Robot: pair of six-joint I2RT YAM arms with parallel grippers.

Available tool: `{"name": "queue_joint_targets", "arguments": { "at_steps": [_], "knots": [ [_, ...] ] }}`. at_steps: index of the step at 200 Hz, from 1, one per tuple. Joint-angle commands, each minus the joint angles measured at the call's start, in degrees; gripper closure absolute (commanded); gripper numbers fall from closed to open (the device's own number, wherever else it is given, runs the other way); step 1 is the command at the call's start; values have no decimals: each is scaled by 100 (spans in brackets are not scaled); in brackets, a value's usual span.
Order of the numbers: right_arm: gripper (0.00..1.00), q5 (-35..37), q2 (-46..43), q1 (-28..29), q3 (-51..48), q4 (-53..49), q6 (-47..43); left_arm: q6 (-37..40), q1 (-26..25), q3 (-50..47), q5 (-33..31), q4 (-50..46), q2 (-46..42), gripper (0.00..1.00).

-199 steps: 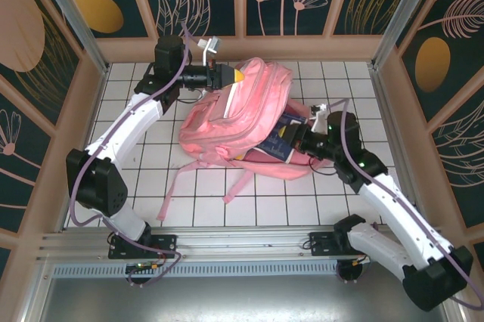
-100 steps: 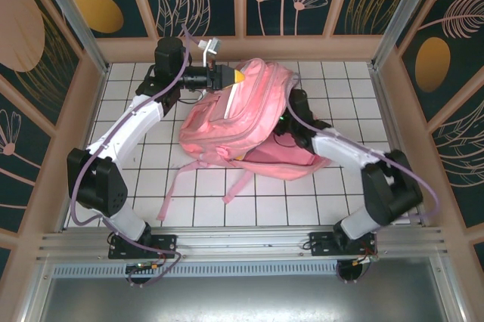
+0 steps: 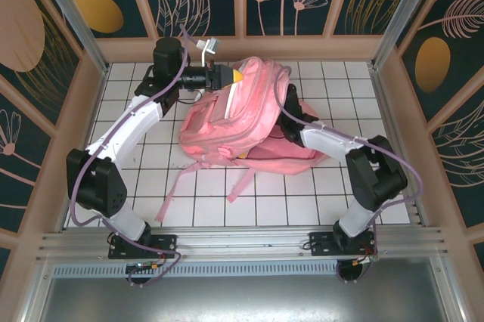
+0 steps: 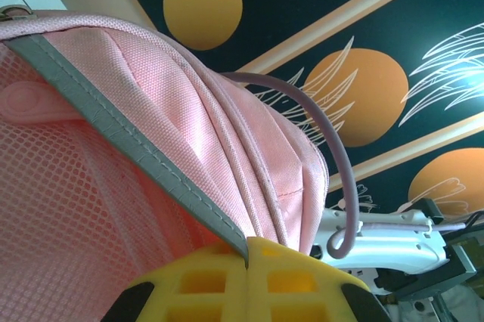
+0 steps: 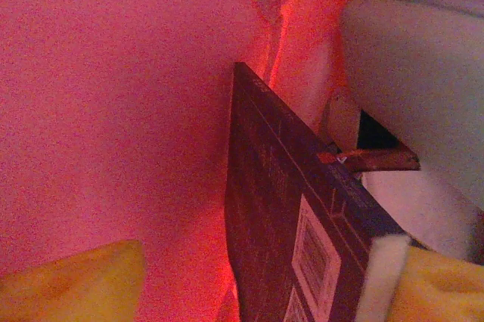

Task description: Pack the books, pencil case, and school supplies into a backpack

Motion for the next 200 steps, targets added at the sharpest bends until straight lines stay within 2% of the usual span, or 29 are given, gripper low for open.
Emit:
{"name": "queue_joint_targets", "arguments": {
  "at_steps": [1,38,70,119,136,165,179,200],
  "knots": [
    [21,8,-655,-233,-368,389,-350,269,-23,325,153,641,-437,100],
    [21,-507,-1182,-372,-839,856,-439,270,-11,468,71,549,-367,100],
    [25,-43,-1823,-328,-1163,279,-778,379,18,445,28,455,-426,100],
    [34,2107,-3698,-103,-2121,-799,-1275,843,88,233,-352,-66,-630,100],
    [39,3254,-4337,-103,-2291,-1560,-1208,1061,84,196,-563,-349,-647,100],
    [38,4932,-4968,159,-2497,-2744,-958,1341,25,-24,-1036,-706,-533,100],
    [38,5325,-5192,161,-2590,-3140,-681,1656,-145,16,-1359,-1082,-394,100],
    [37,5456,-5433,153,-2690,-3309,-520,2182,-576,207,-1943,-1704,-42,100]
  ]
}}
